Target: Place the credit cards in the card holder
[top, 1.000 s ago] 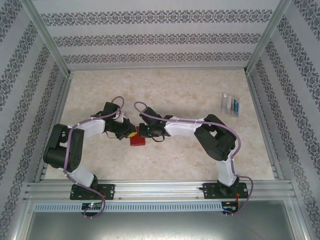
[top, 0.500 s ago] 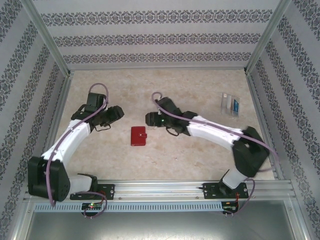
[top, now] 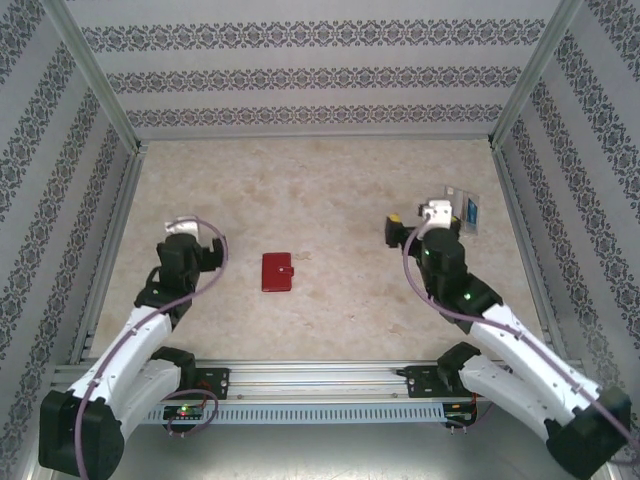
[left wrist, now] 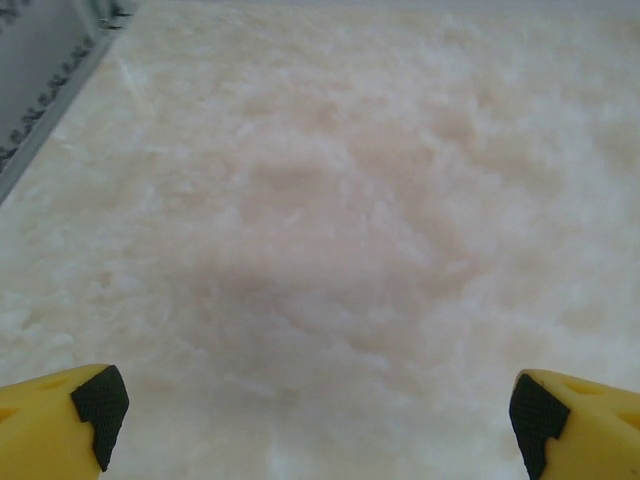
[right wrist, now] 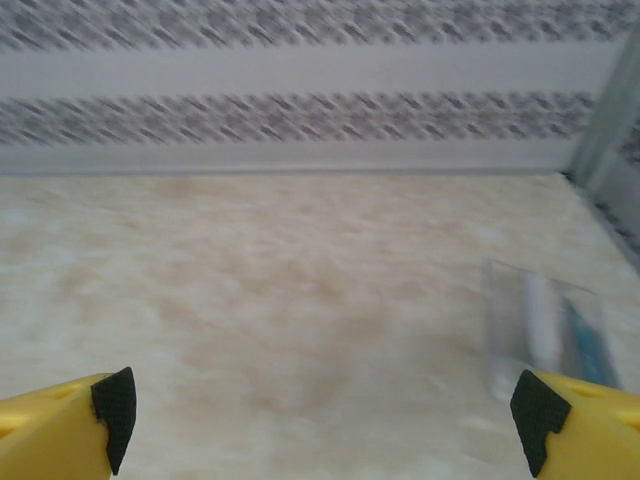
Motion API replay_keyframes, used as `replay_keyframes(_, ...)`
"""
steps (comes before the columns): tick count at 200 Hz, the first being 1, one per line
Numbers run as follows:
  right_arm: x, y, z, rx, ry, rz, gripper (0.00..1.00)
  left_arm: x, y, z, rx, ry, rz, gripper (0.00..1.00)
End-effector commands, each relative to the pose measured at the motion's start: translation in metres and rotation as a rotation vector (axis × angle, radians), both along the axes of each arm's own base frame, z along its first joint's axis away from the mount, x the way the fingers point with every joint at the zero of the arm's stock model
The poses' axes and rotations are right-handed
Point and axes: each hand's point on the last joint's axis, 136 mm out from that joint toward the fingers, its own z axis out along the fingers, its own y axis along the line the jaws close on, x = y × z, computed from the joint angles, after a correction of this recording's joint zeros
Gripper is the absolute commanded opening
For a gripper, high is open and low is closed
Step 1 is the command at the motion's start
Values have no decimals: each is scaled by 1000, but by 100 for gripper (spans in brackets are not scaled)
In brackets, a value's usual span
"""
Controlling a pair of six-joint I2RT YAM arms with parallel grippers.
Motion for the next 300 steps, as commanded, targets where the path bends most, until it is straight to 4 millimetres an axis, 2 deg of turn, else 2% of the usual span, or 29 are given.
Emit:
replay_keyframes(1, -3, -10, -13, -121, -82, 54, 98, 26, -8, 32, 136, -198, -124, 99)
replay_keyframes(19, 0, -28, -23, -72, -63, 28, 98, 36, -1, 9, 96, -111, -109, 99)
replay_keyframes(23, 0, -33, -37, -70, -40, 22, 98, 38, 0, 5, 84, -111, -101, 99)
replay_keyframes(34, 3, -41, -47, -37, -59, 1, 98, 42, 1, -2, 41, -131, -91, 99)
replay_keyframes(49, 5, -46, -57, 27, -105, 7, 98, 48, 3, -9, 10, -161, -74, 99)
replay_keyframes(61, 8, -54, -70, 0, -73, -15, 98, 54, 7, -16, 4, -157, -54, 99)
replay_keyframes(86, 17, -67, -95, 1, -36, -54, 98, 69, 8, -16, -7, -195, -54, 99)
replay_keyframes(100, 26, -66, -95, 8, -45, -40, 98, 80, 9, -18, 12, -169, -53, 99)
replay_keyframes(141, 56, -65, -90, 27, -98, 18, 98, 95, 19, -47, 14, -132, -12, 99)
replay_keyframes(166, 67, -70, -101, 23, -79, 7, 98, 96, 22, -49, -17, -134, -19, 99)
replay_keyframes(184, 79, -68, -121, 20, -44, 15, 98, 97, 21, -50, -18, -128, -23, 99)
replay_keyframes(195, 87, -63, -117, 16, -70, 38, 98, 97, 22, -50, -19, -127, -21, 99)
replay_keyframes(209, 88, -65, -123, 9, 6, 27, 98, 97, 22, -50, -21, -126, -22, 99)
replay_keyframes(232, 94, -56, -123, 8, 1, 79, 98, 97, 21, -51, -22, -123, -28, 99)
replay_keyframes(247, 91, -61, -129, 8, 40, 55, 98, 97, 21, -51, -22, -124, -27, 99)
replay_keyframes(257, 93, -79, -131, 25, 39, -61, 98, 97, 21, -50, -22, -125, -28, 99)
replay_keyframes(261, 100, -85, -121, 27, 15, -95, 98, 97, 21, -51, -21, -123, -28, 99)
replay_keyframes(300, 100, -79, -122, -6, 32, -79, 98, 97, 21, -51, -19, -123, -29, 99)
